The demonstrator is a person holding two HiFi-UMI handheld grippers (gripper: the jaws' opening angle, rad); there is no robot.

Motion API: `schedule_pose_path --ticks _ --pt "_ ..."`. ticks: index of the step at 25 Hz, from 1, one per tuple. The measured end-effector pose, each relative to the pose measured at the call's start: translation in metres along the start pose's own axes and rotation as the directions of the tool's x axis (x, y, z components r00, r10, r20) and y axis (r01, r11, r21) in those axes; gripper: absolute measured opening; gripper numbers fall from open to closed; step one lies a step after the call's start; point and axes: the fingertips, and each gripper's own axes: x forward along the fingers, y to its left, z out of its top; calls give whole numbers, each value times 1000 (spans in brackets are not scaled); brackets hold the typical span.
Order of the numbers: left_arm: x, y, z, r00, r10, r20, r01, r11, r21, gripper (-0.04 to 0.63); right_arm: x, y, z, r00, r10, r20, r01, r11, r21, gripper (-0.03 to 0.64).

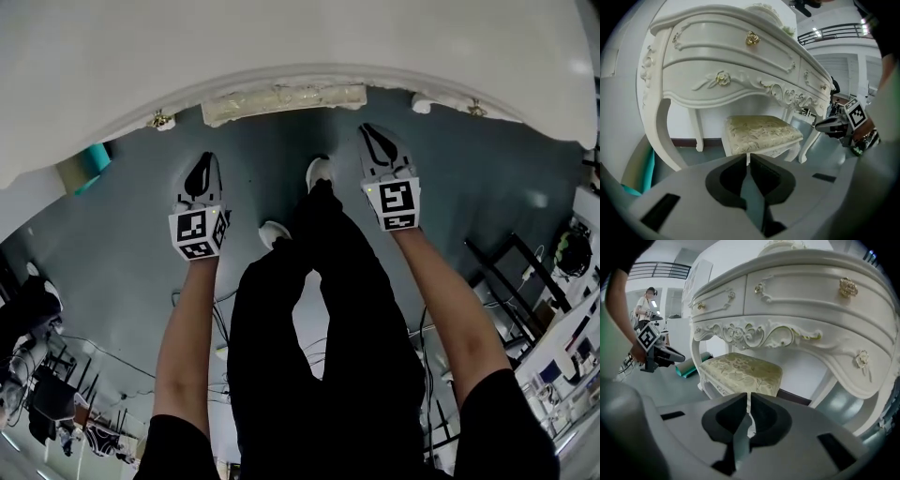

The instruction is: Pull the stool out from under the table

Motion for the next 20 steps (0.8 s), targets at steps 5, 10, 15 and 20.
schedule_pose_path --ticks 5,10,15,20 --pt "24 7 -17 1000 -16 -15 16 1000 23 18 21 -14 -30 999 -12 -40 11 1000 -26 30" --pt "50 13 -39 996 -57 -64 57 998 -3 106 47 -21 -52 997 -31 -69 30 1000 -7 170" --pt "74 13 -58 992 -80 -98 78 997 -28 181 74 -29 -76 992 -42 -117 43 999 2 250" --pt "93 18 -70 984 -106 -146 106 994 -6 232 94 -29 -84 989 -26 -142 32 999 37 273"
